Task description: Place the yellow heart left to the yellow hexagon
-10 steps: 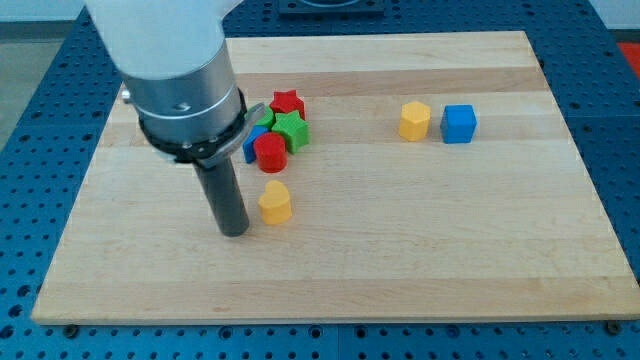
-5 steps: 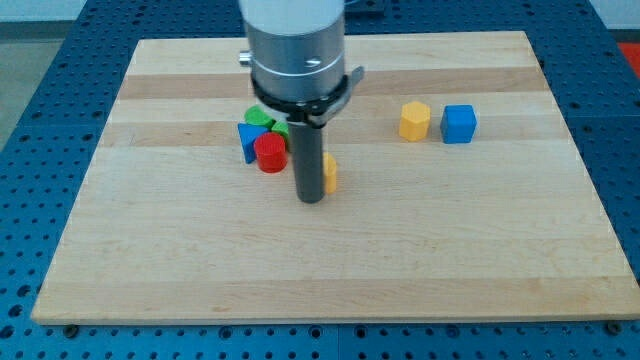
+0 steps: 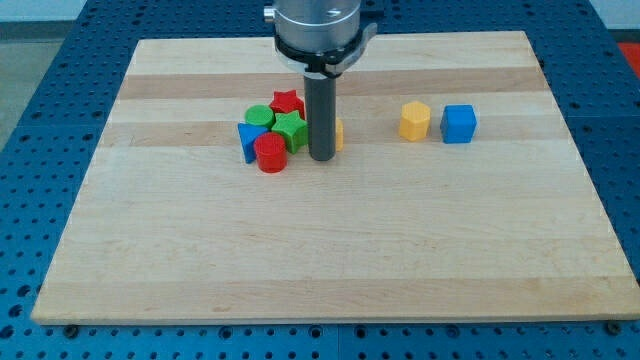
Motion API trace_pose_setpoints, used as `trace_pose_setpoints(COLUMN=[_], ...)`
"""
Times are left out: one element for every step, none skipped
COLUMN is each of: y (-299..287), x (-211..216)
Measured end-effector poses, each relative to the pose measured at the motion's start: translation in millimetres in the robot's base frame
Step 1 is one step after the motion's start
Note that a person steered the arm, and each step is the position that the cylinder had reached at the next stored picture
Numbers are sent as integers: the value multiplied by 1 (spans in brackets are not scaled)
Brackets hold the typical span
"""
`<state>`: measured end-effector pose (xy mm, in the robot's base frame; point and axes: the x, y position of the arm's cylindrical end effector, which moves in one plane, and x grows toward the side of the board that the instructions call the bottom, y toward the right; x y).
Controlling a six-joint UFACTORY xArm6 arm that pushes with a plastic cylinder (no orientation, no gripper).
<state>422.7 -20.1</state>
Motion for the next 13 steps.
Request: trace_pose_setpoints(y=[-31,-36,-26,-2,29,29,29,34,55,67,60,40,17], x=[0,-11,-21,-18,-18,-17,-16,-21,-22,-22,-22,-2,60])
